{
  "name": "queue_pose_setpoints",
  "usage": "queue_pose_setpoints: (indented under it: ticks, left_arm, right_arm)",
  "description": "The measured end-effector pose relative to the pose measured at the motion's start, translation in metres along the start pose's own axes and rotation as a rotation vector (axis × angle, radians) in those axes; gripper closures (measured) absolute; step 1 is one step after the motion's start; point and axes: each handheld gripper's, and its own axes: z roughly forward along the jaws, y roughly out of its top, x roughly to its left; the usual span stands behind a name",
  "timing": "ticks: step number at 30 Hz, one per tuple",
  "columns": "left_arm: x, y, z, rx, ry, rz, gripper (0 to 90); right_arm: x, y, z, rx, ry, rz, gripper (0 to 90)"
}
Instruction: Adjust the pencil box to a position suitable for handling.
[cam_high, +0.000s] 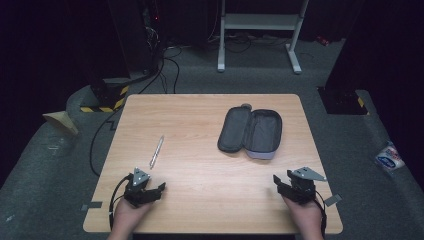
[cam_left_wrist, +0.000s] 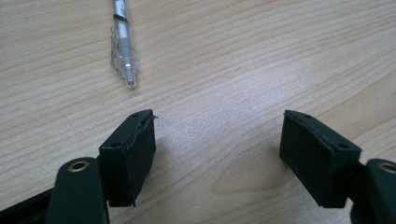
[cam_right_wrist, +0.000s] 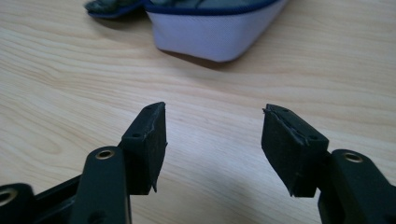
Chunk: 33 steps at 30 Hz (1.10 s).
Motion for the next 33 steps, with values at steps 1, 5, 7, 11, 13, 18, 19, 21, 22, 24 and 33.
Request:
queue_pose_setpoints:
  ticks: [1,5,7,11,13,18,19,21,22,24,33]
  left_arm:
    - [0.000,0.000,0.000,-0.003,0.000,-0.003,27.0]
    - [-0.001,0.000,0.000,-0.003,0.000,-0.003,27.0]
    - [-0.001,0.000,0.000,-0.003,-0.002,-0.003,26.8]
    - [-0.001,0.000,0.000,-0.002,-0.005,-0.005,26.4]
    - [-0.001,0.000,0.000,-0.002,-0.005,-0.005,26.3]
    - [-0.001,0.000,0.000,-0.004,-0.006,-0.001,26.3]
    - [-0.001,0.000,0.000,-0.004,-0.007,0.000,26.2]
    - [-0.001,0.000,0.000,-0.004,-0.008,-0.001,26.1]
    - [-0.001,0.000,0.000,-0.004,-0.009,0.000,26.1]
    - [-0.001,0.000,0.000,-0.003,-0.009,0.001,26.1]
    - [0.000,0.000,0.000,-0.003,-0.011,0.005,26.1]
  right_arm:
    - [0.002,0.001,-0.001,-0.005,0.005,-0.009,39.9]
    - [0.012,0.006,-0.002,-0.030,0.016,-0.044,40.8]
    - [0.015,0.007,0.000,-0.034,0.017,-0.060,40.2]
    - [0.015,0.011,0.005,-0.024,0.028,-0.065,42.2]
    - [0.016,0.014,0.006,-0.030,0.024,-0.076,43.9]
    - [0.017,0.024,0.008,-0.050,0.021,-0.071,44.1]
    - [0.018,0.026,0.008,-0.052,0.020,-0.060,43.7]
    - [0.018,0.030,0.009,-0.064,0.018,-0.054,43.7]
    - [0.017,0.032,0.010,-0.065,0.017,-0.055,43.7]
    - [0.017,0.035,0.013,-0.061,0.014,-0.057,43.8]
    - [0.011,0.057,0.019,-0.051,0.000,-0.048,45.0]
